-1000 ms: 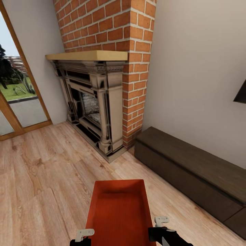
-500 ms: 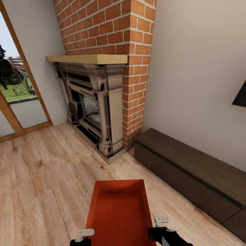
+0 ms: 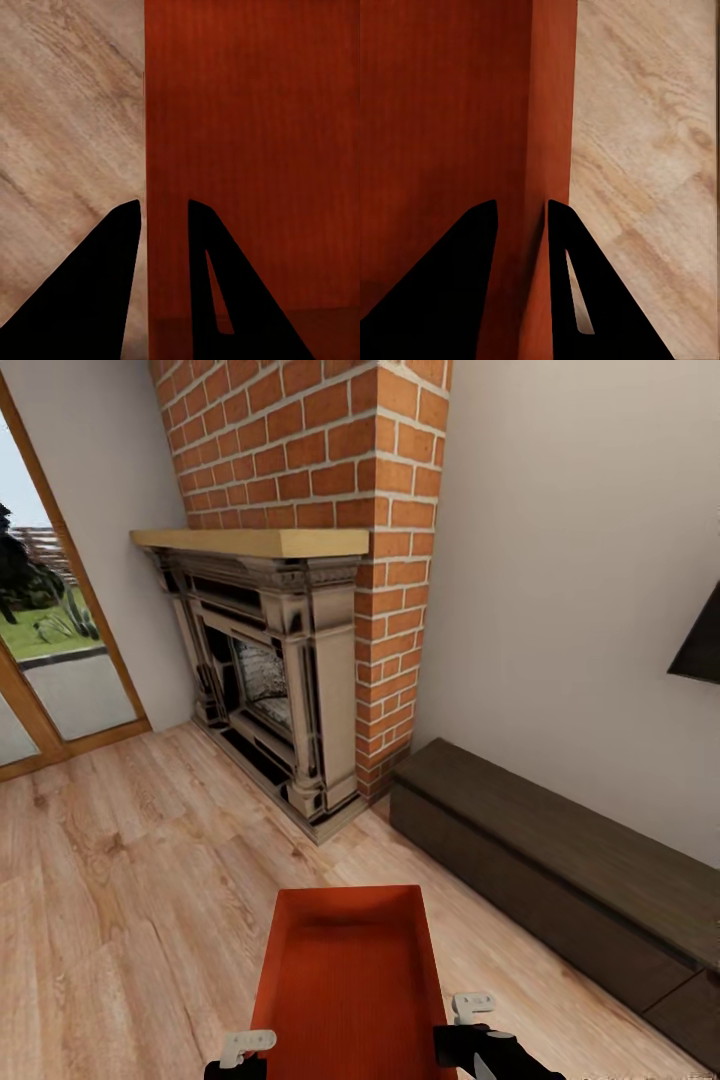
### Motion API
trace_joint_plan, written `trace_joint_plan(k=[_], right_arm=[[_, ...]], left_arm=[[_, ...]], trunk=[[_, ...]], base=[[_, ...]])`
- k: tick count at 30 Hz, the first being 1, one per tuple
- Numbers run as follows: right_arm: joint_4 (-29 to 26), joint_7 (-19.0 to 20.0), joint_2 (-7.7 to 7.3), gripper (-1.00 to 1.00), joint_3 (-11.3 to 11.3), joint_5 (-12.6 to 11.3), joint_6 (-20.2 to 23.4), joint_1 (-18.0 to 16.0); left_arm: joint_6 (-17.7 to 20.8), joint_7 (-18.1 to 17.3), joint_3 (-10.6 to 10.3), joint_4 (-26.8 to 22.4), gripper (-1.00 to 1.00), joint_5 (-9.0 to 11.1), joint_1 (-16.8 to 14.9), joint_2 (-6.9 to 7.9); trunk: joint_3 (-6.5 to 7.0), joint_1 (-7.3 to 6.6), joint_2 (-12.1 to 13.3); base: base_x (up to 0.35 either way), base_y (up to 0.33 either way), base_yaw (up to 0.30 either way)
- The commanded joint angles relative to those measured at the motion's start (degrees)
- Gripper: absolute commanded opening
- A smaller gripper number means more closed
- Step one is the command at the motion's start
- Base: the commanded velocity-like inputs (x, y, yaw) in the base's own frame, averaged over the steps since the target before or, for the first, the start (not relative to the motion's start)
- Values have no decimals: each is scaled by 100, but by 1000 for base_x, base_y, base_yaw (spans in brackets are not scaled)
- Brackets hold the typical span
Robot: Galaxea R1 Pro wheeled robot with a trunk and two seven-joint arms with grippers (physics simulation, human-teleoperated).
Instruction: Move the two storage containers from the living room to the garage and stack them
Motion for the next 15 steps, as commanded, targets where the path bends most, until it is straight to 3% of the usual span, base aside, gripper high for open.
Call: trace_joint_plan(k=[1, 6, 15], right_arm=[[-22, -9, -23, -100, -8, 77, 30, -6], [-23, -9, -23, -100, -7, 78, 30, -6], [-20, -9, -19, -100, 0, 79, 30, -6]], left_arm=[[-21, 28, -109, 23, -100, 56, -1, 8], [-21, 28, -109, 23, -100, 56, 0, 8], [-21, 28, -109, 10, -100, 56, -1, 8]], trunk=[[14, -23, 39], [103, -133, 240], [103, -133, 240]], base=[[0, 0, -177], [0, 0, -236], [0, 0, -278]])
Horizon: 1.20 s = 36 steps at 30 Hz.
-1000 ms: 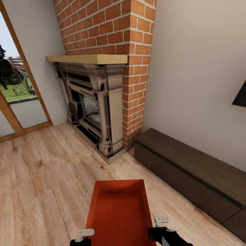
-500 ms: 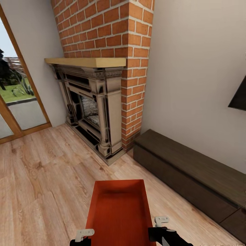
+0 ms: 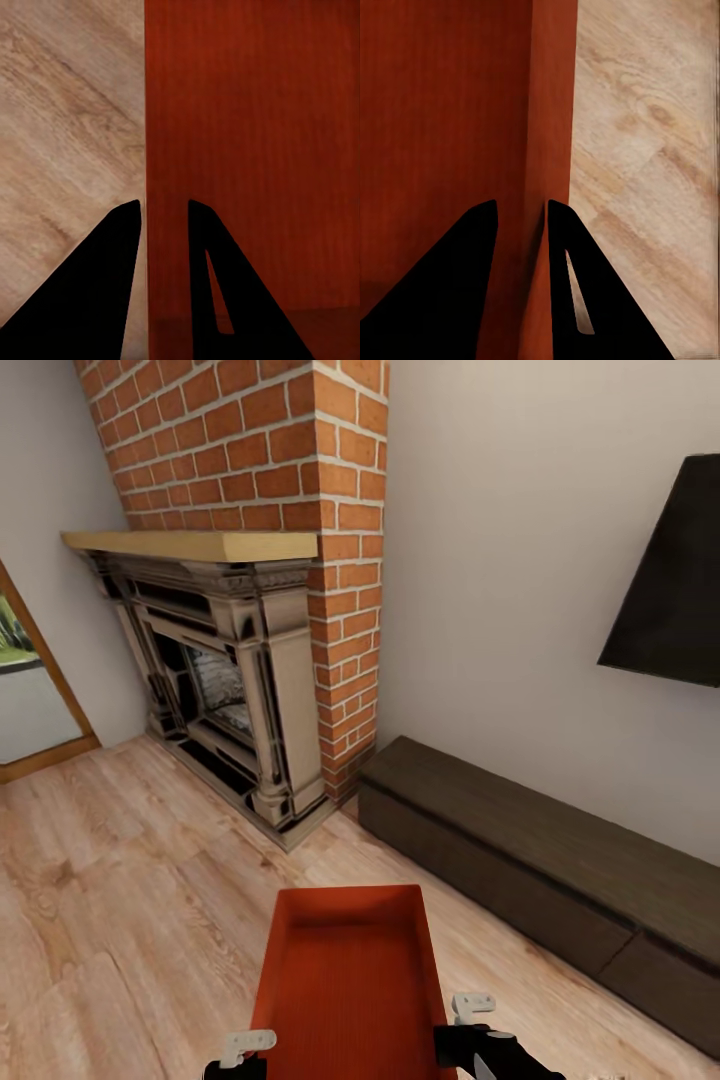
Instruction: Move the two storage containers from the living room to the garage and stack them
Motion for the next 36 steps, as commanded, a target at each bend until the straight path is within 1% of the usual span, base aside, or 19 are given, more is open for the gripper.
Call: trace_joint_plan(k=[1, 29, 36], right_arm=[[-18, -11, -16, -100, 0, 82, 30, -6], [-18, -9, -21, -100, 1, 83, 30, -6], [-18, -6, -21, -100, 1, 83, 30, -6]], left_arm=[[-22, 27, -105, 15, -100, 54, 1, 8], [-22, 27, -105, -5, -100, 54, 6, 8], [-22, 28, -105, 2, -100, 54, 6, 8]], trunk=[[-5, 0, -3], [-5, 0, -3], [121, -154, 278]], base=[[0, 0, -284], [0, 0, -285], [0, 0, -285]])
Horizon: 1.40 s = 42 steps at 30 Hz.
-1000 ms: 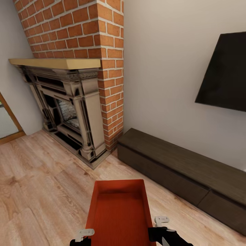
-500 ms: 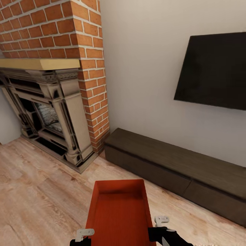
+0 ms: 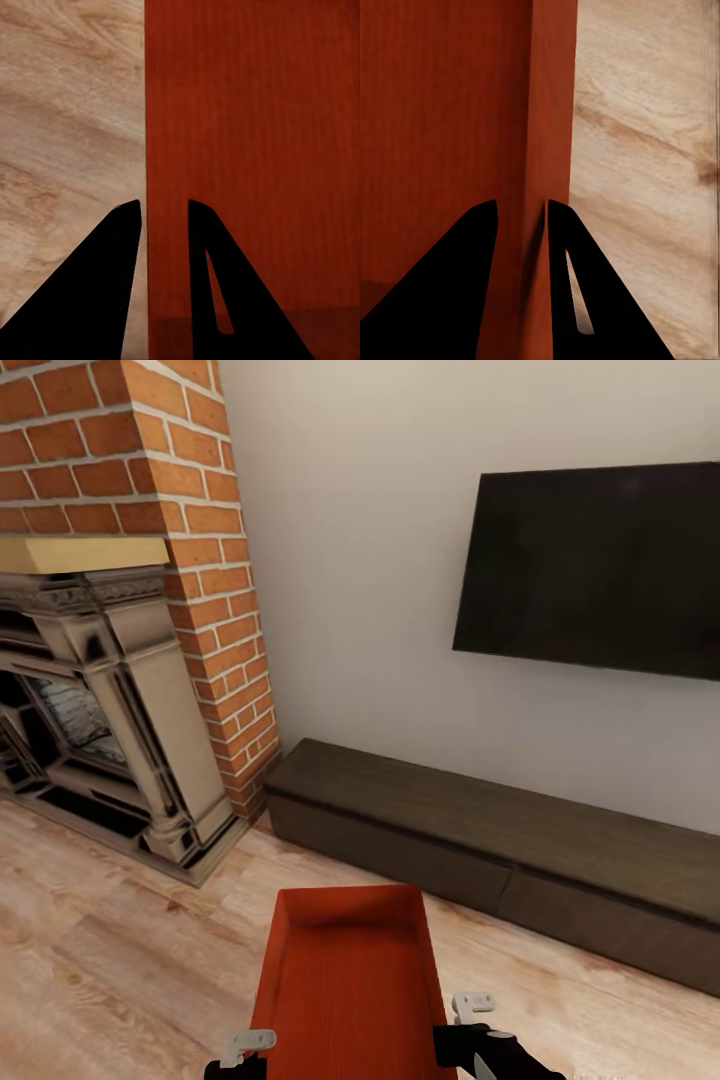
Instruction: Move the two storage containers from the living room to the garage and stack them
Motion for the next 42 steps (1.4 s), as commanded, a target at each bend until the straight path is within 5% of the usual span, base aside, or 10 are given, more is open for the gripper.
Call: trace_joint_plan(k=[1, 25, 42], right_arm=[[-16, -8, -21, -100, 1, 80, 31, -5], [-16, -3, -15, -100, 6, 80, 31, -5], [-16, -3, -21, -100, 4, 80, 31, -5]], left_arm=[[-23, 26, -107, 14, -100, 54, -1, 8], [-23, 25, -107, 16, -100, 54, -1, 8], [-23, 25, -107, 16, -100, 54, -1, 8]], trunk=[[14, -23, 39], [457, -550, 1001], [491, -550, 1001]], base=[[0, 0, -286], [0, 0, -286], [0, 0, -286]])
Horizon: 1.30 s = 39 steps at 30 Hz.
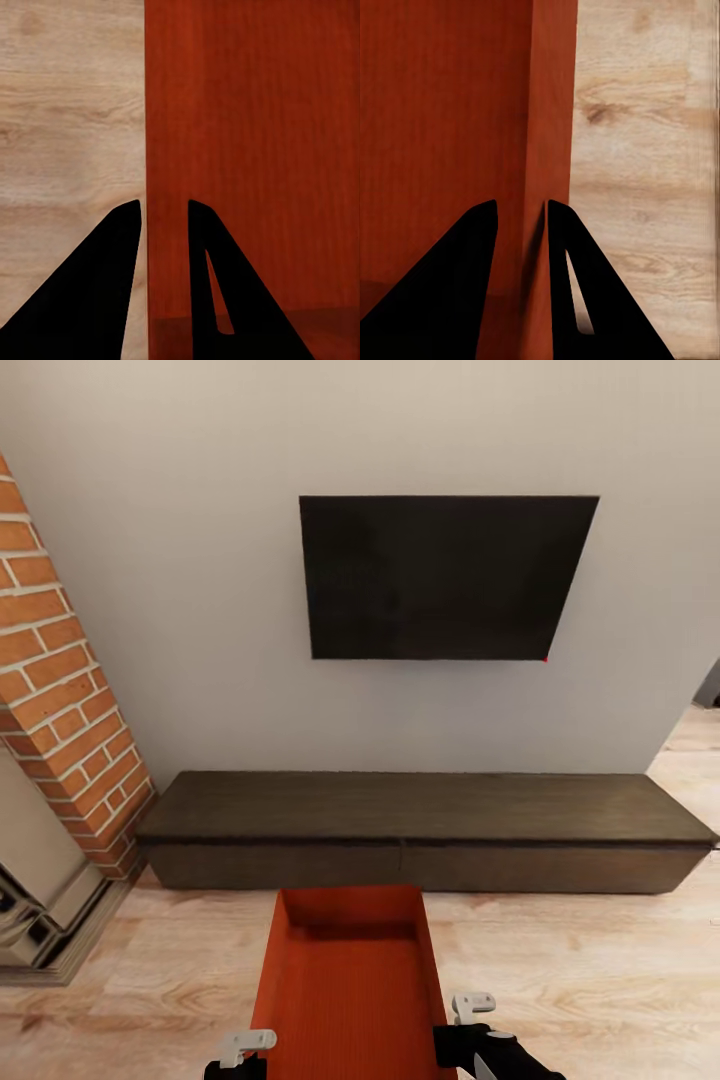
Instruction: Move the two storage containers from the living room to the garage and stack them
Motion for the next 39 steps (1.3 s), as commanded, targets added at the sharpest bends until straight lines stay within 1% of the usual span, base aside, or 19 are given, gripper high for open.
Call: trace_joint_plan(k=[1, 39], right_arm=[[-17, -6, -21, -100, 11, 73, 31, -6], [-17, -6, -13, -100, 14, 73, 31, -6]], left_arm=[[-23, 27, -108, 14, -100, 54, -1, 8], [-23, 28, -108, 14, -100, 54, -1, 11]], trunk=[[-3, 0, -3], [73, 0, -3]], base=[[0, 0, -286], [0, 0, -285]])
